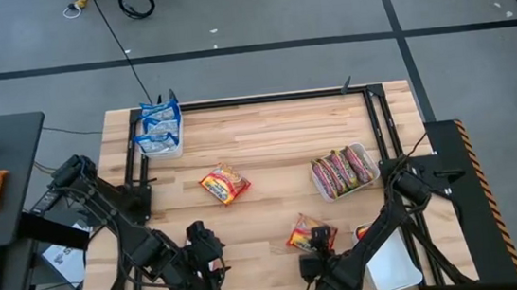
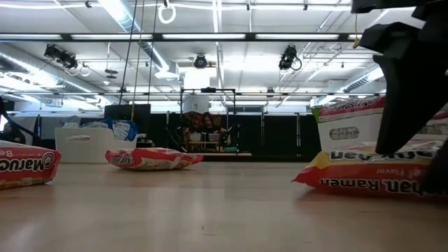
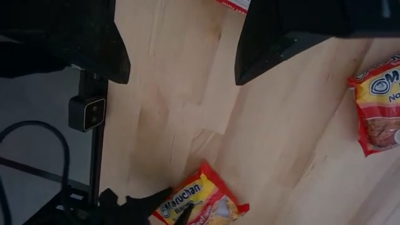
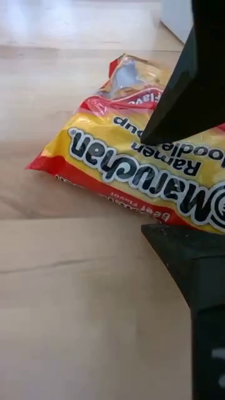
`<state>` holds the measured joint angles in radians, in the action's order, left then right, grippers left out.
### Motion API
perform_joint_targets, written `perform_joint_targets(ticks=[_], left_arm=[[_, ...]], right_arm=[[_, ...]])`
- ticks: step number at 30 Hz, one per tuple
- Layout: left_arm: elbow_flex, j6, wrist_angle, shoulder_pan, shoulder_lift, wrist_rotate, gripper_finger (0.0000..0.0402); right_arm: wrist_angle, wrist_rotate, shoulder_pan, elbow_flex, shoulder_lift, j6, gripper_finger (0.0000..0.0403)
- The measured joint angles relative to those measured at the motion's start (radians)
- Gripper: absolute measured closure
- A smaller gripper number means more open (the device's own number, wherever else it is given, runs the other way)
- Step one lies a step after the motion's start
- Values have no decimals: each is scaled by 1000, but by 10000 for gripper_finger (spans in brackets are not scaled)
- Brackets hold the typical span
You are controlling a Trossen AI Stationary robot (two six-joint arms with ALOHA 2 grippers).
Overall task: Sort Maruchan noodles
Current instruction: Put the orange noodle pack into the bottom white bin
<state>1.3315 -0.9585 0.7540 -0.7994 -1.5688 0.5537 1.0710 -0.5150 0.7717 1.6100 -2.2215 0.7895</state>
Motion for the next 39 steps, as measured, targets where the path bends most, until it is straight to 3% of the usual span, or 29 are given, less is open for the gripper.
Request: perform_joint_targets(ticks=[5,10,12,18,26,33,39], left_arm=[[0,0,0,0,0,0,111],[0,-26,-3,0,0,24,111],[0,-25,-13,0,0,35,111],[0,-25,-46,10,0,39,111],[0,-26,-152,39,0,63,111],[0,-31,-193,80,0,90,111],[0,-104,-194,118,0,98,111]], right_arm=[[0,-6,-12,0,1,18,246],[35,40,-23,43,1,80,362],[48,75,-26,73,1,77,391],[73,93,-13,132,103,36,397],[63,195,14,130,380,-84,400],[65,312,76,36,618,-117,401],[-3,432,187,-117,758,-28,401]])
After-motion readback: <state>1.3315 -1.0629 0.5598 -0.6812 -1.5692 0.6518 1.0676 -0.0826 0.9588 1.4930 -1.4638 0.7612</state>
